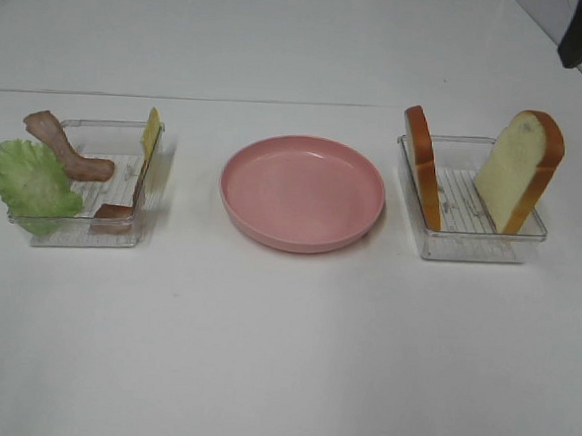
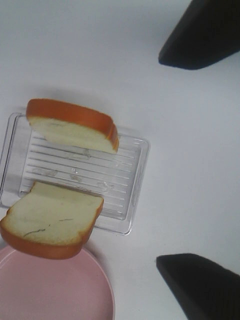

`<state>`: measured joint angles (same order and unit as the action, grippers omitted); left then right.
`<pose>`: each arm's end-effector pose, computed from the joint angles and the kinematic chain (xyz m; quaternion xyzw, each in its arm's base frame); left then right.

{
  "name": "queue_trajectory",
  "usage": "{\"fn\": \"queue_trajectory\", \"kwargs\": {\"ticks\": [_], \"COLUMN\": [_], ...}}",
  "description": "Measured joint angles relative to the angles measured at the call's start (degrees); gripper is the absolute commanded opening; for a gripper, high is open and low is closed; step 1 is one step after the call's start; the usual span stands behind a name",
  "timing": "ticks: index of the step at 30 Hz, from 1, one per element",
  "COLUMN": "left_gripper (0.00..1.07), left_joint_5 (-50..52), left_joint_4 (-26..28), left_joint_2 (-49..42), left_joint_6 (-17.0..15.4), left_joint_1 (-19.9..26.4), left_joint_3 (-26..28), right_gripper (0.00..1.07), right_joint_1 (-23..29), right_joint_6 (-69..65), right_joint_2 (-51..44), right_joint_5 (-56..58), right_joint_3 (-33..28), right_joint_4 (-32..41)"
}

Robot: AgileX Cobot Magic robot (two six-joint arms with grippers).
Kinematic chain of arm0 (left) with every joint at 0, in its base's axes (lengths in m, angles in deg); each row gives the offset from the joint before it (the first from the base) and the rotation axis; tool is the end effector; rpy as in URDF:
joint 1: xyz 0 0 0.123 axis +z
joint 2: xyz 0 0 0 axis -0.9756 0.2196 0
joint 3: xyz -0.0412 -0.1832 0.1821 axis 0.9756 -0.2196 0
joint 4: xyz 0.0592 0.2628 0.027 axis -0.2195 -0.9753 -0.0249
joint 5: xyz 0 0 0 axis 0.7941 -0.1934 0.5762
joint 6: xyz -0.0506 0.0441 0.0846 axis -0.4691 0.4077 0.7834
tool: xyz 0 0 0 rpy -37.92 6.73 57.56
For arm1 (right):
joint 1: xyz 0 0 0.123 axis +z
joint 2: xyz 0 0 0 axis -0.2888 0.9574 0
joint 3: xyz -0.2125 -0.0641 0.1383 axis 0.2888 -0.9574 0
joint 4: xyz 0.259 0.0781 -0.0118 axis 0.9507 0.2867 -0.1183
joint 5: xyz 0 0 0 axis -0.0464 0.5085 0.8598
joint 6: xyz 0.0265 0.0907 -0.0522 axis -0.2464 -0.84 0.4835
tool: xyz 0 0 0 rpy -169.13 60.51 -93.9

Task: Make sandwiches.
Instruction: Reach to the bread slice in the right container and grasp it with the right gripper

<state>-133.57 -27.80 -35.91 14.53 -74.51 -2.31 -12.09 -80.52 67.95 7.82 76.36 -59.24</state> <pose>0.0469 -0.0101 0.2837 0.0081 0.8502 -0.0361 0.5252 0.3600 0.0308 0.3114 -0.0790 0.9712 0.0063 0.2246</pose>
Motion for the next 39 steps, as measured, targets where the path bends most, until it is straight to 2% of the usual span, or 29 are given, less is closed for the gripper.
{"fn": "queue_trajectory", "kwargs": {"ticks": [1,2,4,6,7,15,35,36,37,39], "left_gripper": [1.01,1.01,1.01,1.01,1.01,1.01,1.01,1.01,1.01,1.01], "left_joint_5": [0.0,0.0,0.0,0.0,0.0,0.0,0.0,0.0,0.0,0.0], "left_joint_4": [0.0,0.0,0.0,0.0,0.0,0.0,0.0,0.0,0.0,0.0], "left_joint_2": [0.0,0.0,0.0,0.0,0.0,0.0,0.0,0.0,0.0,0.0], "left_joint_6": [0.0,0.0,0.0,0.0,0.0,0.0,0.0,0.0,0.0,0.0], "left_joint_1": [0.0,0.0,0.0,0.0,0.0,0.0,0.0,0.0,0.0,0.0], "left_joint_3": [0.0,0.0,0.0,0.0,0.0,0.0,0.0,0.0,0.0,0.0], "right_gripper": [0.96,0.96,0.96,0.96,0.96,0.96,0.91,0.86,0.86,0.73], "right_joint_1": [2.75,2.75,6.42,7.51,9.22,13.58,14.04,14.04,14.04,14.04], "right_joint_6": [-0.92,-0.92,-2.92,-3.32,-4.76,-7.85,-9.05,-9.05,-9.05,-9.05], "right_joint_2": [2.18,2.18,5.84,6.88,9.17,18.74,33.92,35.01,35.01,36.04], "right_joint_5": [0.52,0.52,0.97,1.2,1.83,2.29,-0.63,-1.26,-1.26,-1.49], "right_joint_3": [2.58,2.58,7.1,8.37,11.12,19.88,20.63,20.63,20.63,20.63], "right_joint_4": [-2.29,-2.29,-3.95,-4.13,-4.35,-4.64,-5.39,-6.3,-6.3,-7.39]}}
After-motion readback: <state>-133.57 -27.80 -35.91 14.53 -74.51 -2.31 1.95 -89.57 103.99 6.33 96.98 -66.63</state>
